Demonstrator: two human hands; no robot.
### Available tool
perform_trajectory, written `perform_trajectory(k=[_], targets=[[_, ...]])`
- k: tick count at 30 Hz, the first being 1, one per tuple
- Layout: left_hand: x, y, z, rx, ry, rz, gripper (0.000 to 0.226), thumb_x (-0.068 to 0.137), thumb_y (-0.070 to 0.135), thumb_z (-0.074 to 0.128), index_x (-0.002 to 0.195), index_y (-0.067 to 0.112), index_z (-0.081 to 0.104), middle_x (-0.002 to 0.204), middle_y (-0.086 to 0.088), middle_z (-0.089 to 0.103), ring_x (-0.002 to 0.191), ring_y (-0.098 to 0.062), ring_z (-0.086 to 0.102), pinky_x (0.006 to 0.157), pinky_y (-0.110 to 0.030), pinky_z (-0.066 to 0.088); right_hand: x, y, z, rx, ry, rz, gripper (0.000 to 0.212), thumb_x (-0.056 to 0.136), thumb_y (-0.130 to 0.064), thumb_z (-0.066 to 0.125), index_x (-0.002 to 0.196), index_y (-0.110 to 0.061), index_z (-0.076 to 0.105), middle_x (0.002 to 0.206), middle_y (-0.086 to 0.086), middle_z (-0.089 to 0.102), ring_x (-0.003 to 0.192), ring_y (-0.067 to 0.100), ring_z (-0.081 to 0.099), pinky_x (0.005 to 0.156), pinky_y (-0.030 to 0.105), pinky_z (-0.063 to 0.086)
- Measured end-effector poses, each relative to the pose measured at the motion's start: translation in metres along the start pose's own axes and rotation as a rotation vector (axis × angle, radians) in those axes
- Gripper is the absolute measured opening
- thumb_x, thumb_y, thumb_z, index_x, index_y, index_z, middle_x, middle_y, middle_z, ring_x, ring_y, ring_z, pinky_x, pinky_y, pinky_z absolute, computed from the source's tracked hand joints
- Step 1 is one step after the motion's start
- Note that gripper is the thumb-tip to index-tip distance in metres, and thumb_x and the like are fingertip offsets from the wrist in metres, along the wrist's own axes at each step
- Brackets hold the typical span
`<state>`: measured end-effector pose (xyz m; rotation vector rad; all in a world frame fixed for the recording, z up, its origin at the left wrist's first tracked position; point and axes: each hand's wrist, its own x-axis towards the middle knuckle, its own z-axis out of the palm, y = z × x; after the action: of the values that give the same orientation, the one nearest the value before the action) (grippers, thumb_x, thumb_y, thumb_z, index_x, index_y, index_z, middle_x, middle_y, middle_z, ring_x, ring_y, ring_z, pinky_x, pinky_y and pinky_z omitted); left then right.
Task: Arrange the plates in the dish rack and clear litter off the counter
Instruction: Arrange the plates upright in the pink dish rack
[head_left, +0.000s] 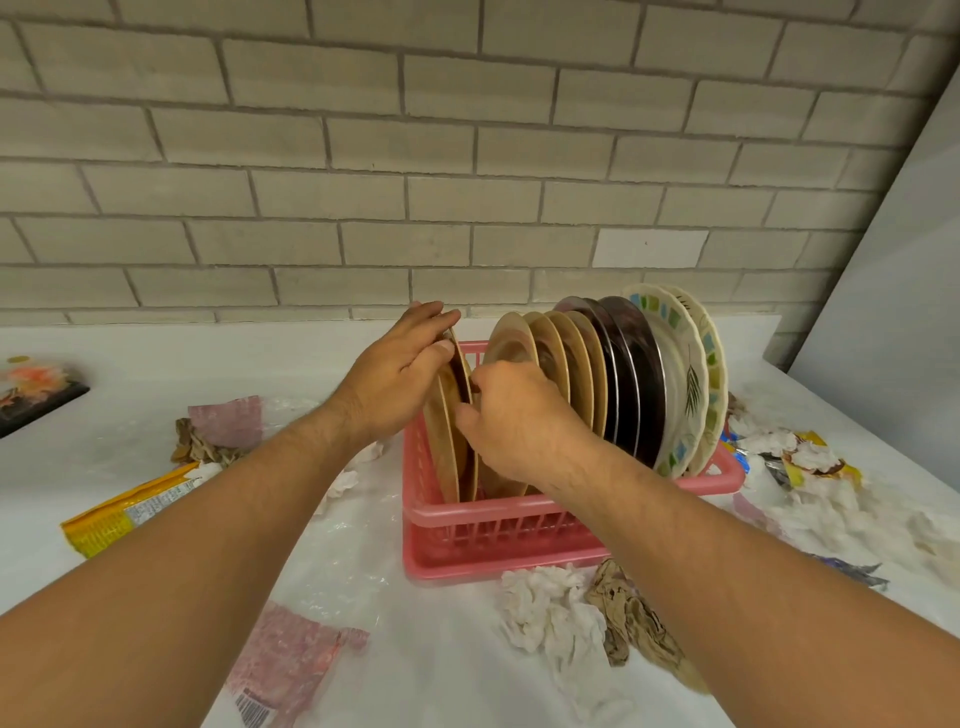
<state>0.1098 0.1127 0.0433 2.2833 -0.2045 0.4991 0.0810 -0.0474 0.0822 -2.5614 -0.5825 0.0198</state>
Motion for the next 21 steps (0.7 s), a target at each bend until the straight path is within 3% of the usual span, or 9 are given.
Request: perform_trajectory(k=[2, 4, 6, 7, 9, 11, 16, 21], targets=[[-0.002, 0.004, 0.0, 0.063, 0.0, -0.001, 0.046, 0.1, 0.034, 0.035, 0.145, 0.034, 0.032, 0.156, 0.014, 0.019, 0.142, 0.0, 0.008, 0.113, -0.025, 0.009, 0.004, -0.004, -0.001, -0.095, -0.024, 0.007, 0.014, 0.095, -0.02, 0.051, 0.09, -0.009, 0.056, 0.075, 0.004, 0.056, 0.068, 0.019, 0.06, 0.054, 0.027, 0.047], [-0.002, 0.007, 0.001, 0.155, 0.067, -0.047, 0.055, 0.096, 0.042, 0.041, 0.148, 0.029, 0.026, 0.156, 0.009, 0.021, 0.141, -0.008, 0.02, 0.111, -0.028, 0.019, 0.008, -0.007, -0.005, -0.151, -0.011, -0.012, 0.012, 0.095, -0.018, 0.051, 0.087, -0.009, 0.052, 0.072, 0.002, 0.052, 0.073, 0.022, 0.062, 0.055, 0.028, 0.045], [-0.001, 0.011, -0.003, 0.255, 0.202, -0.185, 0.055, 0.089, 0.051, 0.049, 0.134, 0.02, 0.044, 0.139, 0.0, 0.048, 0.117, -0.016, 0.052, 0.092, -0.031, 0.043, 0.012, -0.008, -0.014, -0.153, -0.002, 0.022, 0.01, 0.095, -0.019, 0.051, 0.093, -0.01, 0.056, 0.081, 0.003, 0.057, 0.076, 0.021, 0.062, 0.058, 0.028, 0.05], [0.0, 0.013, -0.006, 0.295, 0.249, -0.237, 0.043, 0.086, 0.05, 0.05, 0.114, 0.018, 0.057, 0.116, 0.0, 0.062, 0.095, -0.016, 0.059, 0.075, -0.029, 0.047, 0.014, -0.008, -0.019, -0.158, 0.016, 0.04, 0.01, 0.095, -0.019, 0.052, 0.096, -0.01, 0.057, 0.085, 0.003, 0.058, 0.076, 0.019, 0.061, 0.056, 0.027, 0.049], [0.001, 0.017, -0.009, 0.346, 0.257, -0.261, 0.026, 0.084, 0.039, 0.05, 0.075, 0.017, 0.06, 0.073, 0.0, 0.064, 0.066, -0.017, 0.058, 0.052, -0.025, 0.039, 0.018, -0.007, -0.03, -0.178, 0.07, 0.062, 0.009, 0.094, -0.019, 0.053, 0.093, -0.011, 0.057, 0.083, 0.002, 0.059, 0.069, 0.016, 0.059, 0.049, 0.024, 0.045], [0.003, 0.023, -0.016, 0.357, 0.283, -0.238, 0.028, 0.084, 0.03, 0.049, 0.061, 0.015, 0.055, 0.057, -0.001, 0.056, 0.054, -0.018, 0.053, 0.047, -0.024, 0.033, 0.018, -0.006, -0.04, -0.166, 0.116, 0.075, 0.01, 0.094, -0.02, 0.053, 0.091, -0.012, 0.058, 0.075, 0.003, 0.061, 0.062, 0.016, 0.061, 0.048, 0.025, 0.048], [0.02, 0.045, -0.047, 0.322, 0.435, -0.172, 0.031, 0.084, 0.025, 0.049, 0.056, 0.013, 0.049, 0.048, 0.0, 0.045, 0.042, -0.015, 0.039, 0.042, -0.021, 0.03, 0.017, -0.009, -0.052, -0.211, 0.196, 0.086, 0.011, 0.095, -0.02, 0.054, 0.098, -0.01, 0.058, 0.076, 0.004, 0.058, 0.063, 0.015, 0.06, 0.048, 0.024, 0.048], [0.031, 0.054, -0.058, 0.321, 0.489, -0.134, 0.031, 0.082, 0.027, 0.048, 0.054, 0.015, 0.045, 0.047, 0.001, 0.038, 0.04, -0.014, 0.033, 0.04, -0.021, 0.028, 0.016, -0.01, -0.037, -0.512, 0.067, 0.123, 0.017, 0.095, -0.018, 0.055, 0.108, -0.007, 0.058, 0.088, 0.006, 0.06, 0.081, 0.018, 0.062, 0.073, 0.029, 0.056]])
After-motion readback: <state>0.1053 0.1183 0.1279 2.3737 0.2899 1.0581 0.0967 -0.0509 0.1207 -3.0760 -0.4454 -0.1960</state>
